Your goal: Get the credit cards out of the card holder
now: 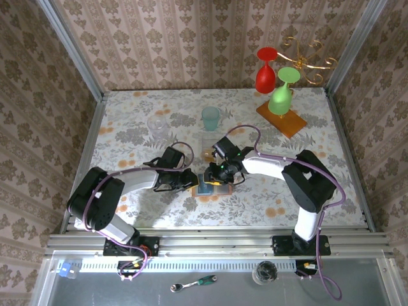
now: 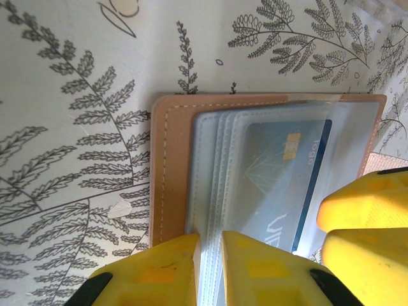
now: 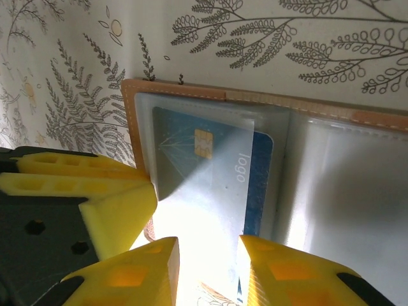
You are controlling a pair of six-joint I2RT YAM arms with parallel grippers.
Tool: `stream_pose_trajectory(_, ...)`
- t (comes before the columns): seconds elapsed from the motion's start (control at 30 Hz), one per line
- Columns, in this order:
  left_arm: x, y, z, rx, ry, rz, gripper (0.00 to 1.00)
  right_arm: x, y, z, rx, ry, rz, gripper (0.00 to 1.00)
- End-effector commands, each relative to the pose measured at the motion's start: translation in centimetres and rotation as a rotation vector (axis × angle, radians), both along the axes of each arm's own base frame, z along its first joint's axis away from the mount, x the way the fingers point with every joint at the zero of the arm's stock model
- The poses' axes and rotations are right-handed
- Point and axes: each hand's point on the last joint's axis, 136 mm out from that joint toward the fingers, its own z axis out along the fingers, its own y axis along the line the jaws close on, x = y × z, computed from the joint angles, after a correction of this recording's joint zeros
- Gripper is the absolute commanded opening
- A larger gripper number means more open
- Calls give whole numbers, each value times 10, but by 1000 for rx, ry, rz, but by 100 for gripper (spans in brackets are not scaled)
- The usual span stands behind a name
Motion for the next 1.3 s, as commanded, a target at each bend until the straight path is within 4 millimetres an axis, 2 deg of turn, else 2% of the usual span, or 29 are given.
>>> stream_pose_trajectory(0.0,-5,2,-4,28,20,-22,18,-5,1,-11,-2,25,5,32)
stream_pose_trajectory(0.37,-6,3,-5,37,23,-24,16,-10,-3,-25,-25,47,6,26)
stream_pose_trajectory(0.53,-6,4,-5,41,22,-24,16,-10,-14,-28,-92,36,3,27)
stream_pose_trajectory(0.73,-7,5,-6,44,24,-23,16,-8,-22,-18,-133,3,6,27)
stream_pose_trajectory(0.9,-7,5,-4,39,19,-21,16,-5,-21,-9,-126,-26,10,27)
stream_pose_trajectory(1.27,-2,1,10,22,-9,-24,16,-2,-22,6,-105,-68,8,28)
